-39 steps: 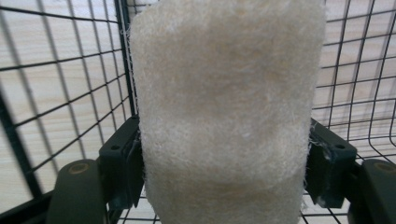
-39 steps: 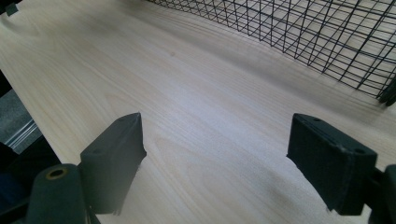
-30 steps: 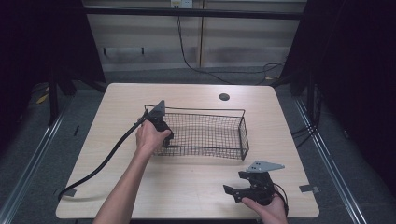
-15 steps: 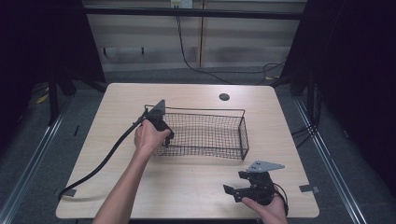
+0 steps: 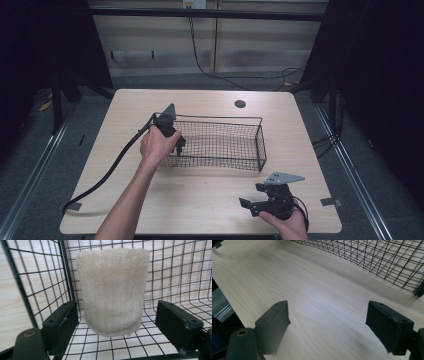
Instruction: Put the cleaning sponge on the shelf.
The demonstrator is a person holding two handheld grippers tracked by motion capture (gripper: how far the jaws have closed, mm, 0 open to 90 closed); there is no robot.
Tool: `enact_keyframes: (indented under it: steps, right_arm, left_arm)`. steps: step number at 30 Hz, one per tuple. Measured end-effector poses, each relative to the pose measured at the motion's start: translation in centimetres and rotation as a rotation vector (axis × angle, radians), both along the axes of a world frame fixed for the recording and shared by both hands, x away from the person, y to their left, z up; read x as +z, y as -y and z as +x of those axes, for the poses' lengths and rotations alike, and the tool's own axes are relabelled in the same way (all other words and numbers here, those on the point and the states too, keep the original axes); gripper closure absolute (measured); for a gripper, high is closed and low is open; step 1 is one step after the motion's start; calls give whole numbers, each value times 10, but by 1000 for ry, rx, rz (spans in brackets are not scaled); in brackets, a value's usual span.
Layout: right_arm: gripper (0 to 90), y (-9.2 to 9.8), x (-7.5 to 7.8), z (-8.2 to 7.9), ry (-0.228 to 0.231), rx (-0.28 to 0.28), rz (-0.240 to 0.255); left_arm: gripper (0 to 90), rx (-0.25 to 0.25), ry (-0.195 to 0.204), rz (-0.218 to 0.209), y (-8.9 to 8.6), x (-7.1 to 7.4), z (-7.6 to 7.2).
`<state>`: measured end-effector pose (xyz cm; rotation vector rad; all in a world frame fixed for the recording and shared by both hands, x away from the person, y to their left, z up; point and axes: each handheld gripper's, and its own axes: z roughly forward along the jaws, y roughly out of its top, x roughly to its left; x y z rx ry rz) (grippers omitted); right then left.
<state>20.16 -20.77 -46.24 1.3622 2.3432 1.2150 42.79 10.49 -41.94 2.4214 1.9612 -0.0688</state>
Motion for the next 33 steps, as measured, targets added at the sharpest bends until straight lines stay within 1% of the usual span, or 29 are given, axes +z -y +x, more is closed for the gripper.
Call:
enact_keyframes:
  steps: [1,3,5,6,7,8,9,10,11,12,13,15,17,18,19,20,21,22,23,26,29,31,32,33]
  right_arm:
    - [184,0,0,0,-1,-1,0]
    - [184,0,0,0,0,0,0]
    - [184,0,0,0,-1,0,0]
    - [184,0,0,0,-2,0,-1]
    - [184,0,0,0,0,0,-1]
    - [184,0,0,0,2,1,-1]
    - [184,0,0,0,1,1,-1]
    - [184,0,0,0,0,-1,-1]
    - [184,0,0,0,-1,-2,-1]
    - [184,0,0,0,-3,-2,0]
    - [186,0,0,0,-2,-1,0]
    - [186,0,0,0,-1,1,0]
    - [186,0,0,0,-1,1,-1]
    - [186,0,0,0,2,2,-1]
    - [186,0,0,0,1,0,-1]
    - [186,0,0,0,2,1,0]
    - [186,1,0,0,2,1,0]
    - [185,1,0,0,-2,-6,2]
    - [185,1,0,0,-2,-7,2]
    - [185,1,0,0,-2,-8,2]
    - [185,0,0,0,2,-3,3]
    - [185,1,0,0,1,-4,2]
    - [185,1,0,0,-2,-8,1]
    - [185,1,0,0,-2,-8,2]
  left_arm:
    - [182,-3,-1,-15,0,2,0]
    - [181,-11,20,-39,0,6,-2]
    - [176,-35,18,-59,0,9,-3]
    - [177,-44,25,-67,0,10,-4]
    - [178,-64,32,-72,-1,12,-5]
    - [178,-63,47,-75,-2,14,-6]
    - [179,-78,69,-67,-3,16,-7]
    - [179,-86,83,-70,-3,18,-9]
    - [178,-107,100,-78,-4,20,-12]
    - [177,-121,106,-80,-4,21,-14]
    - [178,-151,110,-81,-4,24,-16]
    - [178,-173,138,-109,-5,29,-20]
    - [177,-187,147,-132,-6,33,-21]
    - [177,-195,165,-140,-7,35,-22]
    - [178,-215,194,-160,-8,38,-24]
    - [177,-214,209,-171,-8,39,-25]
    - [178,-232,238,-179,-9,42,-28]
    - [184,-236,277,-191,-10,44,-31]
    - [186,-252,293,-192,-11,46,-32]
    - [189,-295,290,-218,-12,49,-36]
    - [189,-312,307,-215,-12,53,-42]
    - [188,-341,320,-228,-14,56,-47]
    - [188,-349,331,-239,-14,57,-49]
    - [188,-361,338,-261,-16,59,-51]
